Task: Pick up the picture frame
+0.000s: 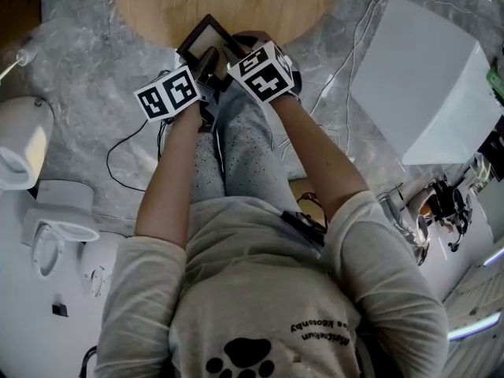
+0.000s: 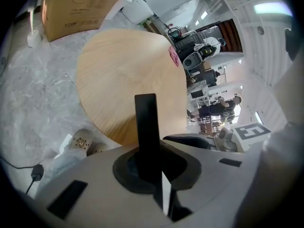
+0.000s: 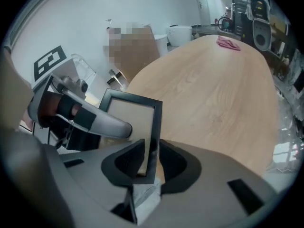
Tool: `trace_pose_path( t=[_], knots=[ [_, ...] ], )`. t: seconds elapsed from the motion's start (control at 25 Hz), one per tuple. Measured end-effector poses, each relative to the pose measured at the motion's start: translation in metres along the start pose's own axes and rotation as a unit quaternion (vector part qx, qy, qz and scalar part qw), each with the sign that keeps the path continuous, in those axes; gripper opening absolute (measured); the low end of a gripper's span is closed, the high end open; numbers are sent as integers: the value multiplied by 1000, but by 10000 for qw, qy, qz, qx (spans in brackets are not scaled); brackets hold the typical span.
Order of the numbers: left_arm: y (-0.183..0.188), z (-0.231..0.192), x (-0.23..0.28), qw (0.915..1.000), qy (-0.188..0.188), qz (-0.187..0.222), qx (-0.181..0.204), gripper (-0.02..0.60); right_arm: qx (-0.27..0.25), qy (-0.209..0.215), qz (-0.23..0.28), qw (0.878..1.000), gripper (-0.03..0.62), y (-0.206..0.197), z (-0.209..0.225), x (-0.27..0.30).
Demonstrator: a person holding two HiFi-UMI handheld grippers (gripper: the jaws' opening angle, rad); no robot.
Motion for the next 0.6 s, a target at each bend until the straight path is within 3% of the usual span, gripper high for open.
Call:
trace_pose_path(
  t=[0.4,0.6],
  knots=[
    [14,27,-7,9978,383,-49,536,17,665,-480,532,9952,61,5,-5,-54],
    [33,53,-29,9923,526,105,1115,17,729,-836,975,9890,18,29,-10,-94]
  ],
)
Point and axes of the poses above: the fingertips, and each gripper's own axes: x forward along the fingers, z to its right, y out of its top, the point moved 5 cm from there along -x, backward along the fingers, and after that the axes turned 8 degrees about y, right-handed, at the moved point
